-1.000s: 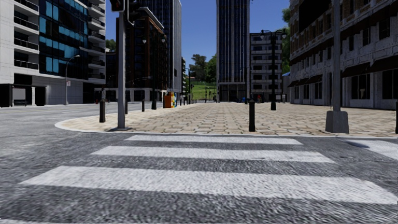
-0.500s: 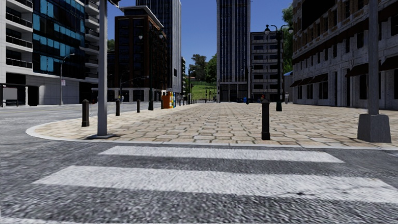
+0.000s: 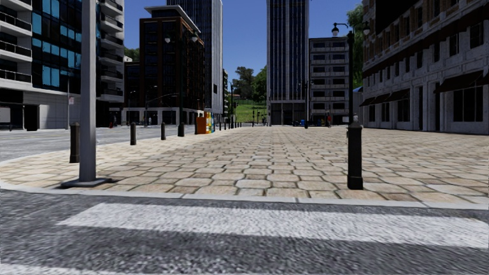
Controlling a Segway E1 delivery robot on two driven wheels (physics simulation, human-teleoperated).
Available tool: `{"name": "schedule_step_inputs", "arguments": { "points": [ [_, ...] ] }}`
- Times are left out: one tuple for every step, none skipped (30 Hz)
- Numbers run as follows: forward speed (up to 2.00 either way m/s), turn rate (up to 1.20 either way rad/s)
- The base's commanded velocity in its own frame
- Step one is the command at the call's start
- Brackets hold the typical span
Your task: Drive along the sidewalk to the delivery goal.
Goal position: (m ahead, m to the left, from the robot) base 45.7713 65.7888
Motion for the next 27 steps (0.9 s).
{"name": "schedule_step_inputs", "arguments": {
  "points": [
    [2.00, 0.00],
    [2.00, 0.00],
    [2.00, 0.00],
    [2.00, 0.00],
    [2.00, 0.00],
    [2.00, 0.00],
    [2.00, 0.00],
    [2.00, 0.00],
    [2.00, 0.00],
    [2.00, 0.00],
    [2.00, 0.00],
    [2.00, 0.00],
    [2.00, 0.00],
    [2.00, 0.00],
    [2.00, 0.00],
    [2.00, 0.00],
    [2.00, 0.00],
    [2.00, 0.00],
    [2.00, 0.00],
    [2.00, 0.00],
    [2.00, 0.00],
    [2.00, 0.00],
    [2.00, 0.00],
    [2.00, 0.00],
    [2.00, 0.00],
    [2.00, 0.00],
    [2.00, 0.00]
  ]
}}
